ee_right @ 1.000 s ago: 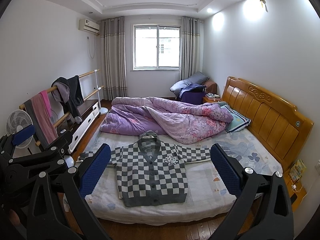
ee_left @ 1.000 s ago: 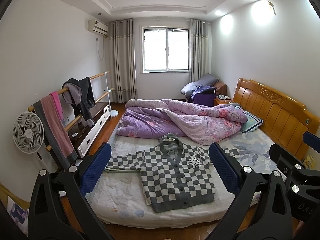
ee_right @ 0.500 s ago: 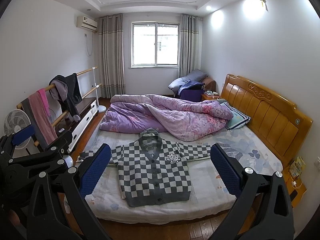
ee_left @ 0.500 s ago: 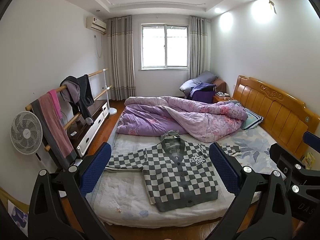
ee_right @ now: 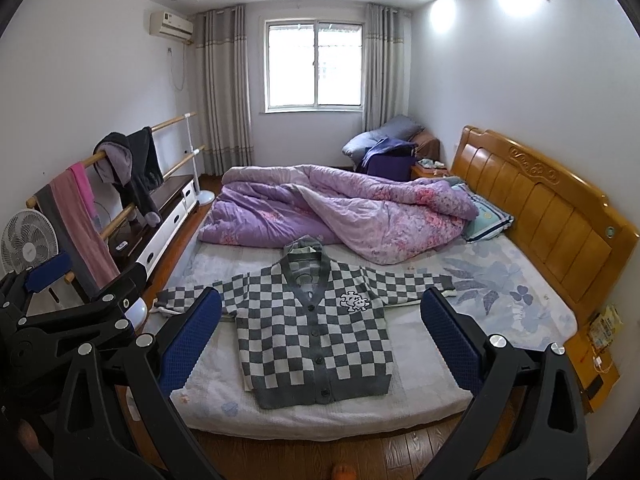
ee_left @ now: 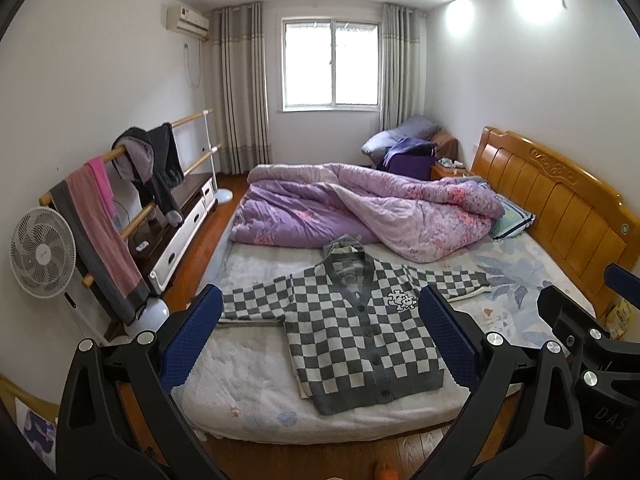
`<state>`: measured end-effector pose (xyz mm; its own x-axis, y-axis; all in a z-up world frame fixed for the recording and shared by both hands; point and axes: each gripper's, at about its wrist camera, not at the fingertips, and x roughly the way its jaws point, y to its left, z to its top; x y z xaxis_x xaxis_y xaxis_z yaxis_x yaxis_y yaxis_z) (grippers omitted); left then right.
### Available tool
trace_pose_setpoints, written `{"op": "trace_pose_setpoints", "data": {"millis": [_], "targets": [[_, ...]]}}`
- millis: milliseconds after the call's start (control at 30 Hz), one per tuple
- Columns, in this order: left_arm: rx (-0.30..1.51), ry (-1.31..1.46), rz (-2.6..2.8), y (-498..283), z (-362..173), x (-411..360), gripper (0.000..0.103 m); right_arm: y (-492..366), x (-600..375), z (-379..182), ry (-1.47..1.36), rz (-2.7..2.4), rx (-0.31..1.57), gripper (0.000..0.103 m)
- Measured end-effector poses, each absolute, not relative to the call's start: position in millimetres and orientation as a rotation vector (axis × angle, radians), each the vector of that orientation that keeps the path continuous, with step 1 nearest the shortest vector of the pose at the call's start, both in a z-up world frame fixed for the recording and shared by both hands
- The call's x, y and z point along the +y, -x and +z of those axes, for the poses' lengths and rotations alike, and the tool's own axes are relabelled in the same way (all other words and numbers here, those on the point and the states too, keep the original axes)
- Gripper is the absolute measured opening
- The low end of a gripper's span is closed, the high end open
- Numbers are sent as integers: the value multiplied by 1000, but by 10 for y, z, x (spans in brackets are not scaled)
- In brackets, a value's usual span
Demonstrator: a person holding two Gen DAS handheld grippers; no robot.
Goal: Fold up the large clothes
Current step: 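Lower both tools and grasp the cardigan's sleeve cuffs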
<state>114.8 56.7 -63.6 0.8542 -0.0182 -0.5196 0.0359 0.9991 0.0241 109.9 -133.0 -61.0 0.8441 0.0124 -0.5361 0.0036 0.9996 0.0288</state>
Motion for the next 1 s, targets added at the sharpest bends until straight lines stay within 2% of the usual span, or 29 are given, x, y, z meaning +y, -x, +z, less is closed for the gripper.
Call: {"op": "trace_pose_setpoints", "data": {"millis": [567, 800, 1000], "targets": [[767, 86, 149, -3290, -1377, 109, 98, -3297, -1675, -1214, 5, 231, 711, 96], [857, 107, 213, -3855, -1876, 383, 98, -3990, -1403, -1697, 15, 272, 823, 96], [951, 192, 195, -4381, -2475, 949, 98, -4516, -935, -2178, 68, 259, 902, 96]]}}
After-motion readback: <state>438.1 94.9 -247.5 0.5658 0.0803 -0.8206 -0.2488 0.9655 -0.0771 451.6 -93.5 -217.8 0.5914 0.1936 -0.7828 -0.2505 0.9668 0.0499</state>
